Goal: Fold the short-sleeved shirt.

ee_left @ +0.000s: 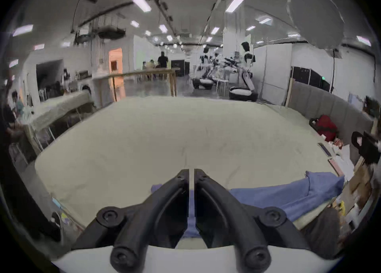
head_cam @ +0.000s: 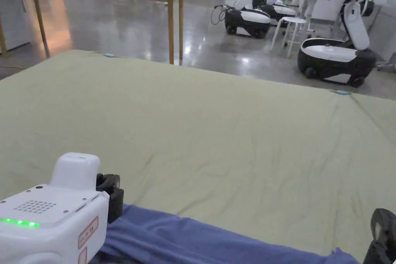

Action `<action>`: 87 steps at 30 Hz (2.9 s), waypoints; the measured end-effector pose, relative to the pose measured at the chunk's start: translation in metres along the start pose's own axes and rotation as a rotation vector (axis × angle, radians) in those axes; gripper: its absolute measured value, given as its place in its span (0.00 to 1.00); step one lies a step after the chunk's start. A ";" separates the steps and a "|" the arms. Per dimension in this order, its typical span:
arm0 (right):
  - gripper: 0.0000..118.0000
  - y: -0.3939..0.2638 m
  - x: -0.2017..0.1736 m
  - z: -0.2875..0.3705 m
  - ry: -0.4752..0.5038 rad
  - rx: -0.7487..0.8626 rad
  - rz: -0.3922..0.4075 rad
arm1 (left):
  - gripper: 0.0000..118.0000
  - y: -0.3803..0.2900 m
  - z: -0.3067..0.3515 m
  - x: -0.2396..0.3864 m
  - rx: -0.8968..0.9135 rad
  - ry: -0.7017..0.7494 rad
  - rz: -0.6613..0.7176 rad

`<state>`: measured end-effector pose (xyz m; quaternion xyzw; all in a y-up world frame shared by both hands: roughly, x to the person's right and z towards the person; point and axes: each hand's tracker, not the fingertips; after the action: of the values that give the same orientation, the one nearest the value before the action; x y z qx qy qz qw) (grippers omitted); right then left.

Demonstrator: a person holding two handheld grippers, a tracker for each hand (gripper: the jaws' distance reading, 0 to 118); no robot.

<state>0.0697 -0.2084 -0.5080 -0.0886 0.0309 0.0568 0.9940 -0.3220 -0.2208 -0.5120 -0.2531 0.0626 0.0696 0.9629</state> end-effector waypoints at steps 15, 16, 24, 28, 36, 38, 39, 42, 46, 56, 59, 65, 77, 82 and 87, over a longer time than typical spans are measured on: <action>0.01 -0.014 -0.025 0.010 -0.022 0.020 0.033 | 0.71 0.011 -0.091 -0.149 -0.625 -0.447 0.421; 0.01 -0.015 -0.026 0.010 -0.026 0.011 0.044 | 1.00 0.006 -0.097 -0.155 -0.633 -0.520 0.456; 0.01 -0.020 -0.020 0.003 -0.036 -0.042 0.040 | 0.94 -0.028 -0.137 -0.145 -0.704 -0.609 0.536; 0.01 -0.021 -0.014 0.001 -0.046 -0.061 0.032 | 0.90 -0.030 -0.148 -0.141 -0.710 -0.673 0.610; 0.01 -0.024 -0.007 0.001 -0.038 -0.084 -0.014 | 0.11 -0.038 -0.159 -0.137 -0.744 -0.611 0.634; 0.01 -0.022 -0.006 0.002 -0.035 -0.078 -0.017 | 0.07 -0.036 -0.155 -0.139 -0.735 -0.618 0.632; 0.01 -0.021 -0.006 0.002 -0.035 -0.076 -0.017 | 0.07 -0.035 -0.150 -0.138 -0.723 -0.615 0.638; 0.01 -0.017 -0.003 0.003 -0.036 -0.065 -0.016 | 0.05 -0.028 -0.137 -0.143 -0.665 -0.596 0.662; 0.01 -0.015 0.000 0.001 -0.032 -0.064 -0.017 | 0.05 -0.014 -0.110 -0.161 -0.605 -0.555 0.666; 0.01 -0.013 0.002 -0.009 -0.012 -0.052 -0.019 | 0.05 0.037 -0.030 -0.160 -0.527 -0.334 0.493; 0.01 -0.012 0.004 -0.006 -0.005 -0.053 -0.033 | 0.05 0.053 -0.024 -0.119 -0.540 -0.320 0.409; 0.01 -0.017 0.009 0.003 -0.008 -0.059 -0.032 | 0.05 0.064 -0.041 -0.026 -0.590 -0.344 0.271; 0.01 -0.026 0.039 0.009 -0.065 -0.089 -0.069 | 0.05 0.000 -0.117 0.133 -0.715 -0.357 0.003; 0.01 -0.031 0.044 0.005 -0.073 -0.113 -0.086 | 0.99 -0.016 -0.132 0.138 -0.795 -0.492 0.110; 0.01 -0.035 0.040 -0.001 -0.061 -0.137 -0.085 | 0.79 0.011 -0.102 0.097 -0.628 -0.503 0.200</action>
<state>0.1136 -0.2384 -0.5055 -0.1556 -0.0072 0.0192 0.9876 -0.2376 -0.2518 -0.6209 -0.5024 -0.1745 0.2384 0.8126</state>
